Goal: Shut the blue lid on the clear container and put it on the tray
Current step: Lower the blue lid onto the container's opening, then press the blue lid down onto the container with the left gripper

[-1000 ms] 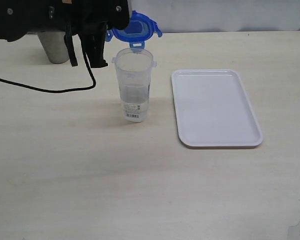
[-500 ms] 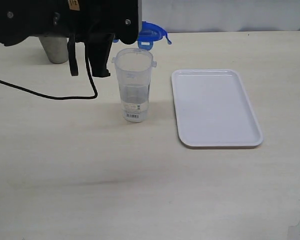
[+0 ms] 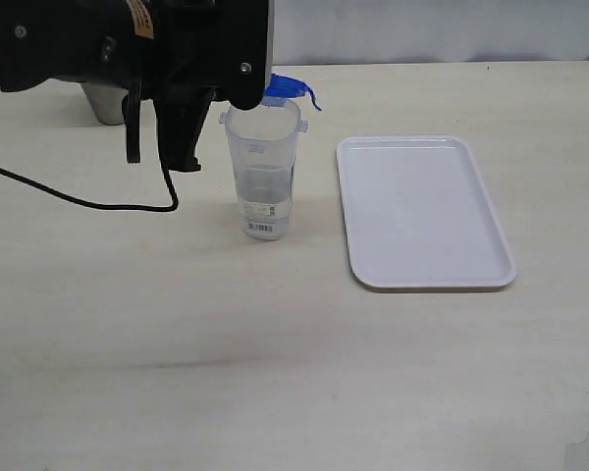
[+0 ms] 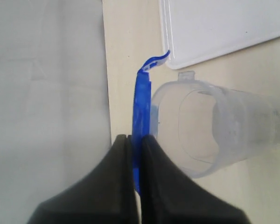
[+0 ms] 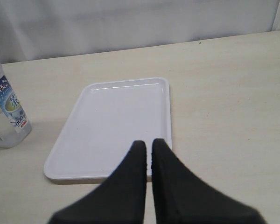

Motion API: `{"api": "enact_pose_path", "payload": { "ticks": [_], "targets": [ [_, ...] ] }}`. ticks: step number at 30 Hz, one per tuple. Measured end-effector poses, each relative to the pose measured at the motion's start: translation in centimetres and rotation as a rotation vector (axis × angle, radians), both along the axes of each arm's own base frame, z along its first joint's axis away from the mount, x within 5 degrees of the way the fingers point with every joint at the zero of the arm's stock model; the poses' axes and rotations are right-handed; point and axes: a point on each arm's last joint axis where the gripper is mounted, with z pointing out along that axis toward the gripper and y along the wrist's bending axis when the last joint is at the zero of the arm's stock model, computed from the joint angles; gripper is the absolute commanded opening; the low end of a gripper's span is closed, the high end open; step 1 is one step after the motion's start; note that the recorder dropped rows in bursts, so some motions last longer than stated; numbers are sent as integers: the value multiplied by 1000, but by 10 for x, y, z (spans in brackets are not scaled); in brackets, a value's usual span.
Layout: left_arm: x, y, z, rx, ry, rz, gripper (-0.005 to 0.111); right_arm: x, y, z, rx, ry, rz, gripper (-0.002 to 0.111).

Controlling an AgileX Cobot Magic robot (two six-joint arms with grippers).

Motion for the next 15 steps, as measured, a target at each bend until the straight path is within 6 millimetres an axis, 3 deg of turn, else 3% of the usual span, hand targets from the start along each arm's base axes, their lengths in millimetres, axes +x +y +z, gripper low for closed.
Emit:
{"api": "enact_pose_path", "payload": {
  "ticks": [15],
  "targets": [
    [-11,-3,-8,76,90,-25,0,0,0,0,0,0,0,4]
  ]
}}
